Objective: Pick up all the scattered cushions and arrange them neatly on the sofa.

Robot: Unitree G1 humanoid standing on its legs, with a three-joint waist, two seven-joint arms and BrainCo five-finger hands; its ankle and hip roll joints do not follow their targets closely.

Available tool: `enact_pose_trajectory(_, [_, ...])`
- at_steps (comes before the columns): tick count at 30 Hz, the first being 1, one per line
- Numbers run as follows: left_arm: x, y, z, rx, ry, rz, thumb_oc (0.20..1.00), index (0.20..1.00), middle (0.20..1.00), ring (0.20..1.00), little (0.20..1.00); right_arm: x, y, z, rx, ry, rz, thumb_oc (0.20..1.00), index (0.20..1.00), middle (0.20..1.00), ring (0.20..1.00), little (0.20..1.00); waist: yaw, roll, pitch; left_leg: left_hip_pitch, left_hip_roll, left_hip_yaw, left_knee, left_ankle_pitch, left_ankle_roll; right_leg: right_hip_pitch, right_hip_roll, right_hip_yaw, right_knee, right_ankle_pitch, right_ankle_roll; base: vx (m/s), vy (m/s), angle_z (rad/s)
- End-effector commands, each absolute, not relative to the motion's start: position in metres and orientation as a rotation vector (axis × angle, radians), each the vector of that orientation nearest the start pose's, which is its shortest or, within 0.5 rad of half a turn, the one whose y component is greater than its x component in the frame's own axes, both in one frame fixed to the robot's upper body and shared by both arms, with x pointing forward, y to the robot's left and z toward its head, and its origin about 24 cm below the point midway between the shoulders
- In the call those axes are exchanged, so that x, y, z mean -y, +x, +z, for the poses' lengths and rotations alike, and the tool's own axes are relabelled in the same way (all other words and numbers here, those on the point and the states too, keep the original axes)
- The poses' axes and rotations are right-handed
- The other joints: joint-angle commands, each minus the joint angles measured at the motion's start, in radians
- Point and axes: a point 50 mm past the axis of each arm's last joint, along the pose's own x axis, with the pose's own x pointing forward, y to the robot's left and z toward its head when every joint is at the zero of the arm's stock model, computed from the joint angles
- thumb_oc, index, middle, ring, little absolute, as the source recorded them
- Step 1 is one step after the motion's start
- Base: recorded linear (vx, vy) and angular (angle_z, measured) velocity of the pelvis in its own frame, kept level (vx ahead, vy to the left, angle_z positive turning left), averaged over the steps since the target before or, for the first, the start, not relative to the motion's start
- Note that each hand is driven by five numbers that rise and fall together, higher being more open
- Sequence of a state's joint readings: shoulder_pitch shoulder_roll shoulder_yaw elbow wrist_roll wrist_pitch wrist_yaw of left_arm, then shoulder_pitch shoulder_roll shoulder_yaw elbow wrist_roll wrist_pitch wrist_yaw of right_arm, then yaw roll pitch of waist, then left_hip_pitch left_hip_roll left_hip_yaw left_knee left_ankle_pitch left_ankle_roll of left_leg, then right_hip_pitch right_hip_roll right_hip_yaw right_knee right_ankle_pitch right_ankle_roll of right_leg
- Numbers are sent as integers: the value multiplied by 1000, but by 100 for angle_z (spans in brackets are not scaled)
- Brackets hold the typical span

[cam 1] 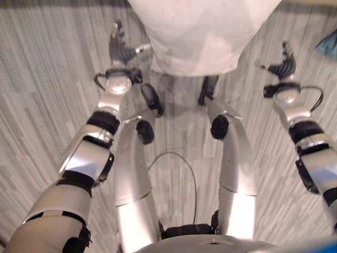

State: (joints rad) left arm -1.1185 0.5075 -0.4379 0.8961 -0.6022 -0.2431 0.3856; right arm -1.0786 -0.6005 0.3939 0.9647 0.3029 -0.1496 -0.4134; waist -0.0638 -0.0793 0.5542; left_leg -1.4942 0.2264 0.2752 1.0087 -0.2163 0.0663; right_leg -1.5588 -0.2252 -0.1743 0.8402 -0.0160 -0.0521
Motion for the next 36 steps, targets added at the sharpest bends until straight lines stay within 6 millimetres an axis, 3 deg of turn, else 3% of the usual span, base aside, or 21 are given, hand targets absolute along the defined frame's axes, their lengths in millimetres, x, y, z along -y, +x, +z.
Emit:
enact_pose_trajectory(1, [-197,405,222,379,37,293,1000,1000,1000,1000,1000,242,400,218,329,-464,-387,1000,1000,1000,1000,1000,-4,45,-34,62,-36,-153,-136,98,-123,93,-21,76,16,-82,156,58,-24,-4])
enact_pose_trajectory(5, [-187,408,234,402,38,280,1000,1000,1000,1000,1000,228,405,241,385,-500,-360,1000,1000,1000,1000,1000,4,50,-34,17,-32,-161,-111,97,-121,43,-23,77,48,-89,153,38,-33,3])
enact_pose_trajectory(6, [-181,409,244,422,43,271,1000,1000,1000,1000,1000,217,408,256,422,-531,-341,1000,1000,1000,1000,1000,10,49,-34,1,-30,-163,-104,99,-121,25,-23,73,57,-89,153,26,-38,0])
enact_pose_trajectory(9, [-175,410,253,444,48,261,1000,1000,1000,1000,1000,211,409,268,447,-549,-337,1000,1000,1000,1000,1000,13,52,-34,-13,-31,-169,-98,100,-120,11,-22,72,65,-89,153,17,-34,-1])
enact_pose_trajectory(10, [-161,411,263,472,43,230,1000,1000,1000,1000,1000,195,412,284,490,-580,-306,1000,1000,1000,1000,1000,23,53,-34,-34,-32,-181,-86,103,-118,-9,-19,72,79,-92,151,28,-41,2])
enact_pose_trajectory(11, [-161,411,264,473,42,231,1000,1000,1000,1000,1000,195,412,285,490,-580,-307,1000,1000,1000,1000,1000,23,54,-34,-35,-32,-182,-86,103,-119,-10,-19,71,79,-92,151,32,-49,3])
enact_pose_trajectory(15, [-134,411,277,506,18,168,1000,1000,1000,1000,1000,161,411,312,587,-611,-239,1000,1000,1000,1000,1000,36,60,-34,-46,-33,-203,-76,107,-119,-10,-16,67,84,-95,151,9,-30,1])
enact_pose_trajectory(17, [-125,411,283,517,-2,154,1000,1000,1000,1000,1000,142,411,319,621,-612,-197,1000,1000,1000,1000,1000,40,61,-34,-52,-31,-211,-73,110,-120,-11,-16,64,83,-94,151,7,-8,2])
enact_pose_trajectory(18, [-112,411,287,519,-36,129,1000,1000,1000,1000,1000,119,409,322,649,-596,-148,1000,1000,1000,1000,1000,44,62,-35,-56,-30,-218,-71,113,-121,-11,-17,60,84,-94,151,12,-6,6])
enact_pose_trajectory(19, [-112,411,287,520,-37,130,1000,1000,1000,1000,1000,119,409,322,649,-597,-148,1000,1000,1000,1000,1000,43,63,-35,-57,-30,-218,-70,113,-121,-11,-17,59,83,-94,151,8,-11,5])
enact_pose_trajectory(21, [-97,410,298,530,-70,108,1000,1000,1000,1000,1000,89,406,328,681,-553,-90,1000,1000,1000,1000,1000,48,64,-35,-62,-29,-224,-66,114,-121,-11,-13,58,84,-94,151,0,0,0])
enact_pose_trajectory(22, [-97,410,298,530,-70,108,1000,1000,1000,1000,1000,89,406,328,681,-553,-90,1000,1000,1000,1000,1000,48,64,-35,-62,-29,-224,-66,114,-121,-11,-12,58,84,-94,151,0,0,0])
enact_pose_trajectory(23, [-89,408,305,547,-75,90,1000,1000,1000,1000,1000,73,403,330,699,-530,-50,1000,1000,1000,1000,1000,50,67,-35,-62,-30,-229,-66,116,-119,-11,-10,55,85,-93,151,0,0,0])
enact_pose_trajectory(25, [-86,406,310,566,-88,82,1000,1000,1000,1000,1000,63,400,331,713,-514,-18,476,476,476,476,476,52,71,-35,-62,-30,-232,-66,117,-119,-11,-9,53,87,-94,150,0,0,0])
enact_pose_trajectory(26, [-84,404,313,577,-95,75,624,624,624,624,624,57,398,333,725,-502,-2,200,200,200,200,200,53,71,-35,-63,-31,-234,-64,117,-119,-11,-8,53,88,-95,149,0,0,0])
enact_pose_trajectory(27, [-83,403,315,586,-101,77,347,347,347,347,347,53,396,333,734,-486,10,200,200,200,200,200,53,73,-35,-64,-31,-236,-63,117,-118,-11,-8,52,88,-95,149,8,-6,-5])
enact_pose_trajectory(28, [-82,400,319,610,-120,70,200,200,200,200,200,46,393,335,750,-460,29,200,200,200,200,200,54,76,-35,-65,-32,-238,-61,116,-118,-11,-7,51,89,-94,149,7,-4,-5])
enact_pose_trajectory(31, [-86,396,325,647,-151,69,200,200,200,200,200,35,385,339,793,-412,65,200,200,200,200,200,54,75,-35,-62,-35,-241,-66,119,-119,-11,-1,51,87,-90,150,1,0,-2])
enact_pose_trajectory(36, [-90,392,324,668,-218,69,200,200,200,200,200,34,378,345,838,-374,66,200,200,200,200,200,49,67,-54,-57,-46,-232,-95,131,-120,-11,5,45,70,-79,154,0,0,0])
